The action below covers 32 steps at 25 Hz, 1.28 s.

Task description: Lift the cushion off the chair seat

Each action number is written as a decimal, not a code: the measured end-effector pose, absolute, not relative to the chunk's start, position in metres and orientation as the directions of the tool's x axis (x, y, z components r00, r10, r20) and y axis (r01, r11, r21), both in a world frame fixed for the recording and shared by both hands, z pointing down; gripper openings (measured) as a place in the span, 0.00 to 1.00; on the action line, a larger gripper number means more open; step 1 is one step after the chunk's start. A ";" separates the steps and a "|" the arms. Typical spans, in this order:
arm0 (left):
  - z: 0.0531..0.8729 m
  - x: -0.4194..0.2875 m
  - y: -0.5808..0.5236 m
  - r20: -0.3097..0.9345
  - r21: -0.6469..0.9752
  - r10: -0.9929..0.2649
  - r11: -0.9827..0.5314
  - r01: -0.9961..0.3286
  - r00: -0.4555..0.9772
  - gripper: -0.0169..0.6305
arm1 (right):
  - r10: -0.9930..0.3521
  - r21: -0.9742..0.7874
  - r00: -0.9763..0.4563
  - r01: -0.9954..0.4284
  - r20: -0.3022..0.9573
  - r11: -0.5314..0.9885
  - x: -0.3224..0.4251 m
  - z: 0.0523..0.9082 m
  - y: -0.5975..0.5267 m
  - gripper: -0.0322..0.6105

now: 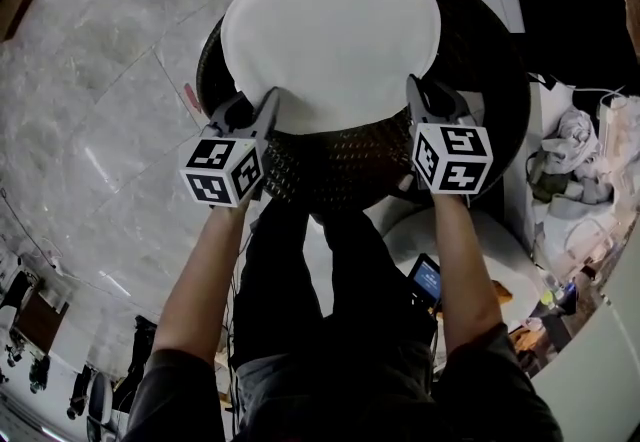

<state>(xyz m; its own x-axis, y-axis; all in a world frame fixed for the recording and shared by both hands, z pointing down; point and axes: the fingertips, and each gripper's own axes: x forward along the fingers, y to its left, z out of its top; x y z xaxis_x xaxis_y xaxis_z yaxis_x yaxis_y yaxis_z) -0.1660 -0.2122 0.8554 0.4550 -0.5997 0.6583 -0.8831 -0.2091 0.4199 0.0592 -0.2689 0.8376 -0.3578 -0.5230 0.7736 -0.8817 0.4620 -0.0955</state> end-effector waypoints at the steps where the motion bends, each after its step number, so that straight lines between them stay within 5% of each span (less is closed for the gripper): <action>1: 0.852 -0.166 -0.212 0.655 0.418 -0.602 -0.212 -0.883 0.455 0.16 | -0.529 -0.091 -0.357 -0.882 0.770 0.462 0.059 0.834 -0.269 0.12; 13: 0.739 -0.164 -0.213 0.607 0.365 -0.653 -0.278 -0.888 0.454 0.15 | -0.616 -0.076 -0.370 -0.890 0.695 0.449 0.063 0.724 -0.264 0.11; 32: 0.398 -0.122 -0.260 0.334 0.154 -0.816 -0.447 -0.881 0.472 0.15 | -0.869 -0.013 -0.360 -0.926 0.340 0.378 0.110 0.384 -0.286 0.11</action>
